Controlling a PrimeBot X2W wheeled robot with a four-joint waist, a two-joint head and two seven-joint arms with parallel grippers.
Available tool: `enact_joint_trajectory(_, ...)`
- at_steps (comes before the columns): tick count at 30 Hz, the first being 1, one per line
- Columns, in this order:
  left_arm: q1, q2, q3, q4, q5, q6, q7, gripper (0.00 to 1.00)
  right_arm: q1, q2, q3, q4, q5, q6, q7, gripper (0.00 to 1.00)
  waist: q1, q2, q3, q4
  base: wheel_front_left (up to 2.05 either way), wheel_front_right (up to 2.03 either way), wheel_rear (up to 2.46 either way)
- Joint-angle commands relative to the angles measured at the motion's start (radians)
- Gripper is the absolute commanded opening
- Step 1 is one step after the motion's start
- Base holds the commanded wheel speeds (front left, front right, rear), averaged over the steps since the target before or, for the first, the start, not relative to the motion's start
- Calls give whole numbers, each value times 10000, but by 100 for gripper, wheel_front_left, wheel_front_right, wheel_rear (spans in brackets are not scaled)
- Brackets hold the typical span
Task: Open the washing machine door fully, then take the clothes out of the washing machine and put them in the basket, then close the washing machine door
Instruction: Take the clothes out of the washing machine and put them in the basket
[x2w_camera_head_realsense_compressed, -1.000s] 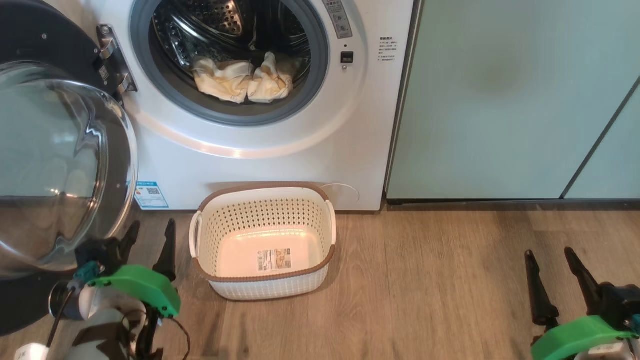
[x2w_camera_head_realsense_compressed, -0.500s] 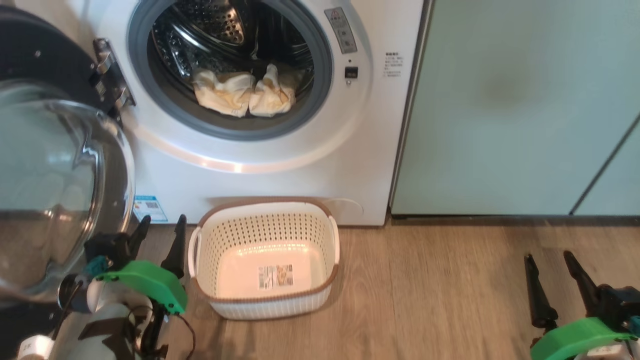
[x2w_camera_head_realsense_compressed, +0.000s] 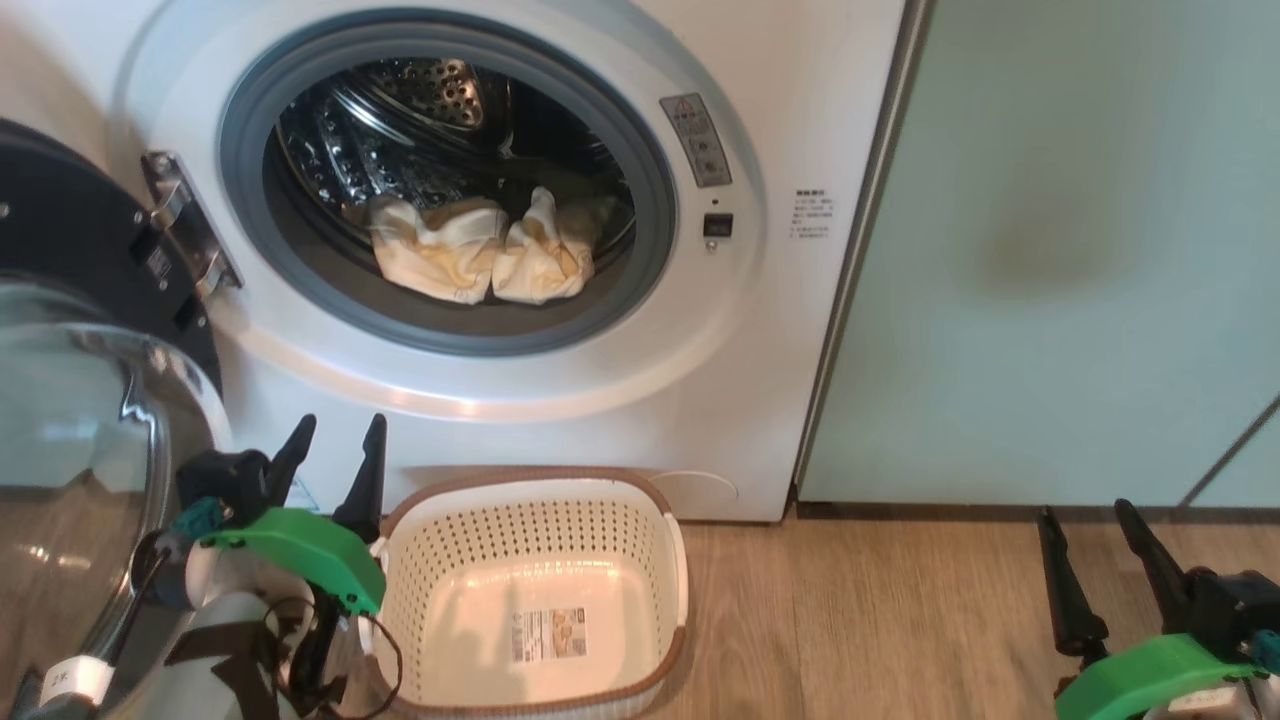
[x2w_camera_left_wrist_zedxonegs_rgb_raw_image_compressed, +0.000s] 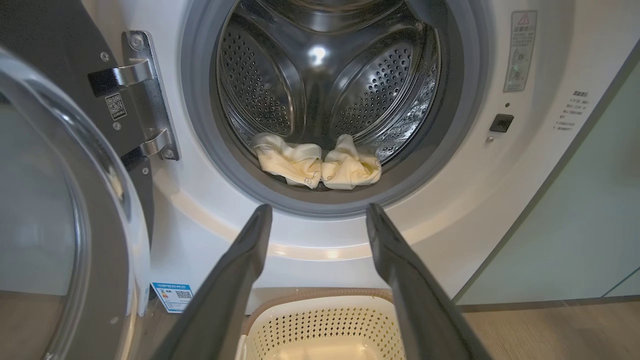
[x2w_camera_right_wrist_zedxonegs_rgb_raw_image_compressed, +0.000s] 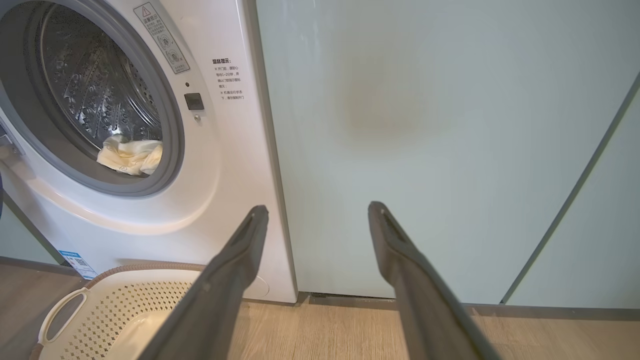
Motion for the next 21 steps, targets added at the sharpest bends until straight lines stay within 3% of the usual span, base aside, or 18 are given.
enact_joint_trajectory(1, -489, 307, 276, -319, -100, -10, -91, 100, -359, -72, 218, -289, 45, 44, -97, 100, -2, -1, 2, 9, 96, -96, 0)
enact_joint_trajectory(21, -471, 260, 476, 282, 211, 187, -91, 100, -330, -105, 250, -265, 69, 44, -97, 100, -2, -1, -32, -32, 17, -17, 0)
